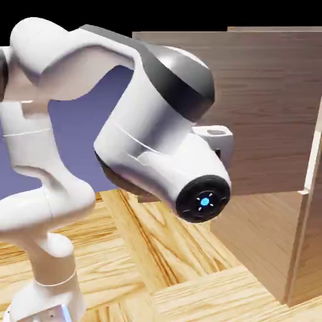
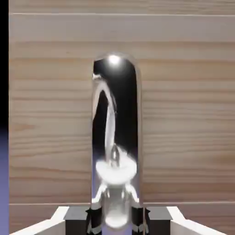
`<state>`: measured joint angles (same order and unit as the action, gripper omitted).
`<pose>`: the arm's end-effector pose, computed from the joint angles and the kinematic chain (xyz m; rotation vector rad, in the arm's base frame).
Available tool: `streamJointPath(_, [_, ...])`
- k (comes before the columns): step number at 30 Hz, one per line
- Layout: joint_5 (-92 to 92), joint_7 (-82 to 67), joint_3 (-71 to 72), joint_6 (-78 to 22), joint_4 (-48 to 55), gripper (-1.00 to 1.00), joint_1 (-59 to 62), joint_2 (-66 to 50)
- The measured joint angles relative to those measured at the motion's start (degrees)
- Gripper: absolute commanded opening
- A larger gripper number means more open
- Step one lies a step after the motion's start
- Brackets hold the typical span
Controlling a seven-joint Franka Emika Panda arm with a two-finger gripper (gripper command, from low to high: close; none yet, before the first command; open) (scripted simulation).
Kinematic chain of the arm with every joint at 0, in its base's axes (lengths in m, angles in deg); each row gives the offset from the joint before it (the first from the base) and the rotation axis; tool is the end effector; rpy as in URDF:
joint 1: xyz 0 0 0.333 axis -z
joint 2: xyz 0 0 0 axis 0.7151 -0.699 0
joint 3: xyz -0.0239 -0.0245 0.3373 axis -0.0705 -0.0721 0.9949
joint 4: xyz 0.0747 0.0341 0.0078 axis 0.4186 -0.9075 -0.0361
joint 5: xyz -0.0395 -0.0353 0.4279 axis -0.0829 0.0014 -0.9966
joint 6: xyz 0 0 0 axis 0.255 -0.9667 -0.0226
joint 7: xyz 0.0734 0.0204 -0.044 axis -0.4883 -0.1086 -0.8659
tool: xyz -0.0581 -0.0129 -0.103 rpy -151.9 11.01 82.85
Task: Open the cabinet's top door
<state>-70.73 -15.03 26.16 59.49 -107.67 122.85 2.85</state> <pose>0.2386 -0.3322 0.5722 -1.5539 -0.4699 -0.7666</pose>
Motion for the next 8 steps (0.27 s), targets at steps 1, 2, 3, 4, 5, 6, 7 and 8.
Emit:
streamJointPath(1, [0.8, -0.4, 0.0, -0.9, 2.1, -1.00, -0.2, -1.8])
streamJointPath(2, [1.6, -0.8, 0.1, -1.8, 4.2, -1.00, -0.3, -3.6])
streamJointPath(3, [2.3, -1.1, 0.2, -2.7, 6.2, -1.00, -0.4, -5.4])
streamJointPath(4, [3.0, -1.4, 0.3, -3.6, 8.3, -1.00, -0.5, -7.1])
streamJointPath(5, [3.6, -1.6, 1.1, -4.5, 10.4, -1.00, 0.0, -8.8])
streamJointPath(6, [4.1, -1.7, 0.6, -5.3, 12.5, -1.00, -0.8, -10.5])
streamJointPath(7, [4.6, -1.9, 0.7, -6.2, 14.5, -1.00, -0.9, -12.2])
streamJointPath(8, [4.9, -1.9, 0.8, -6.6, 15.7, 1.00, -0.9, -13.0])
